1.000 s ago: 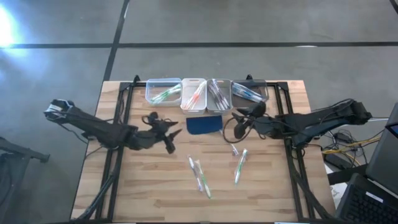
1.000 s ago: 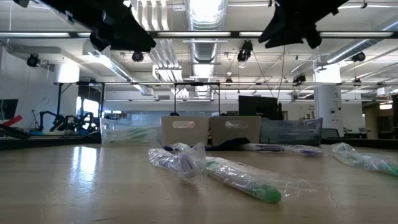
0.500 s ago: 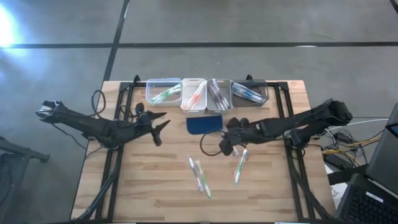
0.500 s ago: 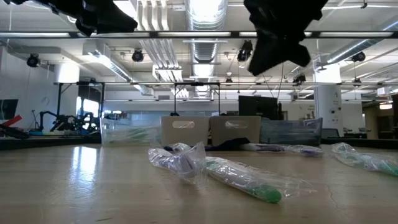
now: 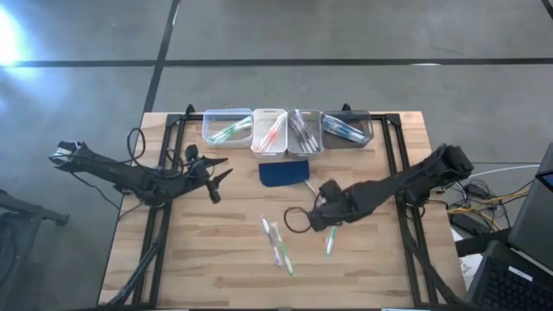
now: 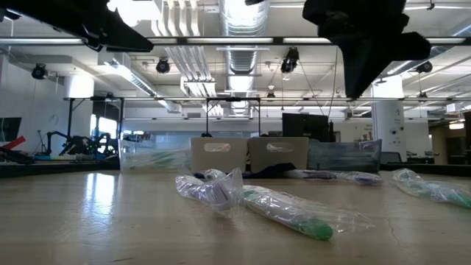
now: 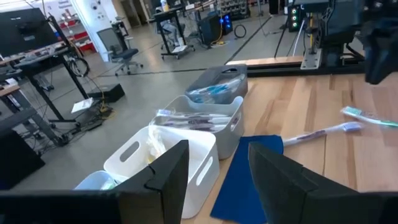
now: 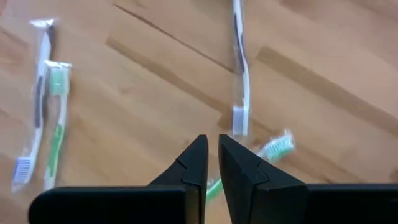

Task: Pick & Place Toothbrushes
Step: Put the green toothbrush into the transparent bin

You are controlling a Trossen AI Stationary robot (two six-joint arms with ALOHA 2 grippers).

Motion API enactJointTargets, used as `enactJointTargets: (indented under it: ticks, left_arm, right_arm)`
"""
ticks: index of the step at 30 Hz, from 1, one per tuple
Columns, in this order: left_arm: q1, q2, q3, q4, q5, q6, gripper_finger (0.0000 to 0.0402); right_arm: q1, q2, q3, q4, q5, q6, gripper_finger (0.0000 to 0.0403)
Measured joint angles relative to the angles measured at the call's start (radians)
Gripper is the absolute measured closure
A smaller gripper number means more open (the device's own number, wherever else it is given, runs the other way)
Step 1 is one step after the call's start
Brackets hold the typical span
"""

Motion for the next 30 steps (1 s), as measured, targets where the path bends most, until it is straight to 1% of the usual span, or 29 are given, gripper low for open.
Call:
enactJointTargets:
  ticks: [4, 9, 14, 19, 24, 30]
  left_arm:
    - [0.000, 0.000, 0.000, 0.002, 0.000, 0.000, 0.0229]
    - [0.000, 0.000, 0.000, 0.003, 0.000, -0.012, 0.0229]
    - [0.000, 0.002, 0.000, 0.003, 0.000, -0.016, 0.0229]
    - [0.000, 0.002, 0.000, 0.003, 0.000, -0.032, 0.0229]
    - [0.000, 0.002, 0.000, 0.003, 0.001, -0.040, 0.0229]
    - [0.000, 0.002, 0.000, 0.003, 0.001, -0.040, 0.0229]
  right_arm:
    - [0.067, 0.027, 0.007, -0.049, 0.010, 0.106, 0.0371]
    - [0.152, 0.030, -0.044, -0.050, 0.009, 0.266, 0.0358]
    - [0.211, 0.030, -0.097, -0.047, 0.010, 0.436, 0.0334]
    - [0.227, 0.030, -0.145, -0.040, 0.001, 0.583, 0.0300]
    - [0.224, 0.030, -0.196, 0.051, -0.042, 0.613, 0.0265]
    - [0.224, 0.030, -0.248, 0.210, -0.044, 0.610, 0.0226]
